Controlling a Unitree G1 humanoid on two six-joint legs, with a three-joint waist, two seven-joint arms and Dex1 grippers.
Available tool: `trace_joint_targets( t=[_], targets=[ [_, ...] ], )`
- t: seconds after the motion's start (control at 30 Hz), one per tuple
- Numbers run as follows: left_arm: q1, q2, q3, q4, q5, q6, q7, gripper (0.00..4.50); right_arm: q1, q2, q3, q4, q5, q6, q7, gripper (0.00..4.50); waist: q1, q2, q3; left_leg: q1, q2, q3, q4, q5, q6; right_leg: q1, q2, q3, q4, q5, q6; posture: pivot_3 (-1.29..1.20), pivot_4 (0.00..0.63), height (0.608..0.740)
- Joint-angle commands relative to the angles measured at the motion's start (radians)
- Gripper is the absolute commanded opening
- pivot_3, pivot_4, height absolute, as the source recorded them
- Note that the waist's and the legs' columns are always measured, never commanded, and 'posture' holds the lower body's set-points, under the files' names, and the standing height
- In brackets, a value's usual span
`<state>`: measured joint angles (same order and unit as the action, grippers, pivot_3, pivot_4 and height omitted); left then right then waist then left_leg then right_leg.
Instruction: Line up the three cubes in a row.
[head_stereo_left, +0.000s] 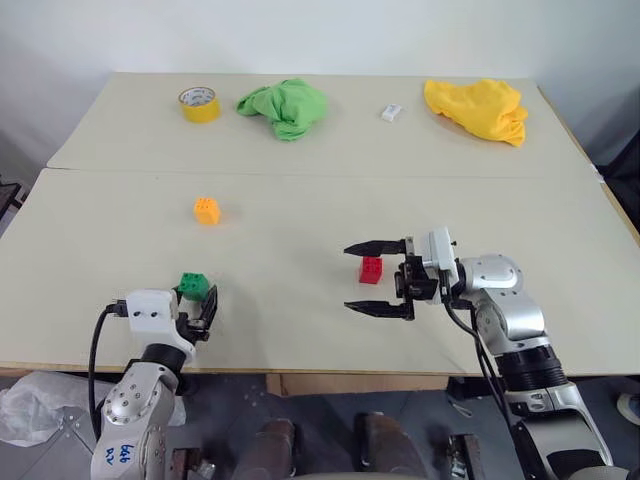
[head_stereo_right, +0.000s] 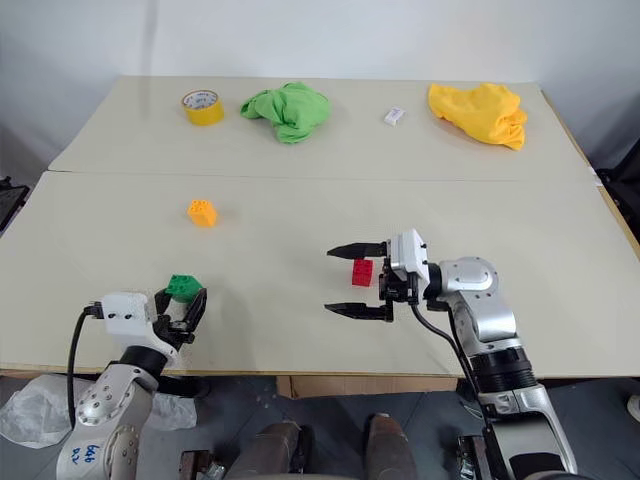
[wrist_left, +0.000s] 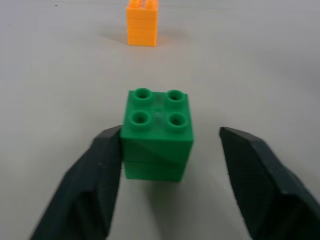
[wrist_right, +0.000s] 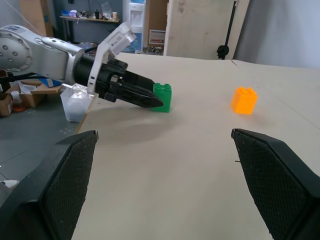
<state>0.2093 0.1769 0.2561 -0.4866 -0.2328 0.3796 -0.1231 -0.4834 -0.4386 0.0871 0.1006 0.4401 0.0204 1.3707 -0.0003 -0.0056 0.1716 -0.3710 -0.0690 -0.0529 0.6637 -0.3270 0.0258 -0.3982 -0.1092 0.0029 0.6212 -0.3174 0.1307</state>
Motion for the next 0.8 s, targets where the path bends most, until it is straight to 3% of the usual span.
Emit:
trace_joint_targets(
  t=[0.03, 0.07, 0.13, 0.23, 0.33, 0.4, 0.47, 0.57, 0.7, 0.8],
  targets=[
    [-0.012, 0.014, 0.007, 0.02, 0.01, -0.03, -0.005, 1.77, 0.014, -0.012, 0.0, -0.049, 0.02, -0.002, 0.012, 4.5, 0.0, 0.0, 0.0, 0.0, 0.0, 0.0, 0.0, 0.0, 0.0, 0.0, 0.0, 0.0, 0.0, 0.0, 0.0, 0.0, 0.15, 0.74],
    [-0.017, 0.016, 0.009, 0.03, 0.008, -0.039, -0.012, 1.52, 0.017, -0.012, -0.001, -0.052, 0.019, -0.003, 0.01, 4.5, 0.0, 0.0, 0.0, 0.0, 0.0, 0.0, 0.0, 0.0, 0.0, 0.0, 0.0, 0.0, 0.0, 0.0, 0.0, 0.0, 0.15, 0.74],
    [-0.025, 0.033, 0.013, 0.049, 0.008, -0.064, -0.034, 1.47, 0.027, -0.014, -0.004, -0.059, 0.017, -0.005, 0.003, 4.5, 0.0, 0.0, 0.0, 0.0, 0.0, 0.0, 0.0, 0.0, 0.0, 0.0, 0.0, 0.0, 0.0, 0.0, 0.0, 0.0, 0.15, 0.74],
    [-0.067, 0.096, 0.079, 0.081, -0.129, -0.128, -0.191, 1.47, 0.051, -0.028, -0.023, -0.08, 0.016, -0.004, -0.018, 4.5, 0.001, 0.0, 0.0, 0.0, 0.0, 0.0, 0.0, 0.0, 0.0, 0.0, 0.0, 0.0, 0.0, 0.0, 0.0, 0.0, 0.15, 0.74],
    [-0.178, 0.351, 0.228, 0.147, -0.37, -0.064, -0.514, 1.47, 0.109, -0.067, -0.069, -0.127, 0.032, 0.023, -0.058, 4.5, 0.003, -0.002, 0.001, -0.001, 0.001, -0.001, 0.0, 0.0, -0.001, 0.0, 0.0, -0.001, 0.0, -0.001, -0.001, 0.0, 0.15, 0.74],
    [-0.278, 0.542, 0.161, 0.177, -0.416, 0.005, -0.722, 1.47, 0.155, -0.107, -0.101, -0.142, 0.025, 0.012, -0.066, 4.5, 0.006, -0.002, 0.002, -0.002, 0.002, -0.005, 0.001, 0.001, -0.004, 0.0, 0.0, -0.006, 0.0, -0.002, -0.004, 0.0, 0.15, 0.74],
    [-0.396, 0.643, 0.013, 0.205, -0.398, 0.026, -0.873, 1.47, 0.187, -0.142, -0.137, -0.155, 0.032, 0.019, -0.083, 4.5, 0.014, 0.004, 0.003, -0.001, 0.001, -0.008, 0.001, 0.001, -0.004, 0.003, -0.002, -0.009, 0.0, -0.003, -0.005, 0.0, 0.15, 0.74],
    [-0.559, 0.623, -0.16, 0.301, -0.343, -0.002, -0.991, 1.47, 0.219, -0.167, -0.172, -0.178, 0.042, 0.016, -0.105, 4.5, 0.013, 0.014, 0.0, 0.001, -0.007, -0.009, 0.0, 0.0, 0.002, 0.006, -0.006, -0.009, -0.001, -0.002, -0.004, 0.0, 0.15, 0.74],
    [-0.768, 0.5, -0.37, 0.563, -0.186, -0.144, -1.119, 1.47, 0.259, -0.185, -0.212, -0.202, 0.031, 0.002, -0.149, 4.5, 0.012, 0.011, 0.002, -0.001, -0.004, -0.009, 0.0, 0.0, 0.001, 0.004, -0.003, -0.015, 0.001, -0.002, -0.004, 0.0, 0.15, 0.74],
    [-0.91, 0.368, -0.434, 0.837, -0.105, -0.249, -1.134, 1.47, 0.312, -0.23, -0.232, -0.238, 0.046, 0.06, -0.16, 4.5, 0.017, 0.01, 0.003, -0.003, -0.004, -0.009, 0.0, 0.001, 0.0, 0.003, -0.001, -0.021, 0.002, -0.002, -0.004, 0.0, 0.15, 0.74]
  ],
)
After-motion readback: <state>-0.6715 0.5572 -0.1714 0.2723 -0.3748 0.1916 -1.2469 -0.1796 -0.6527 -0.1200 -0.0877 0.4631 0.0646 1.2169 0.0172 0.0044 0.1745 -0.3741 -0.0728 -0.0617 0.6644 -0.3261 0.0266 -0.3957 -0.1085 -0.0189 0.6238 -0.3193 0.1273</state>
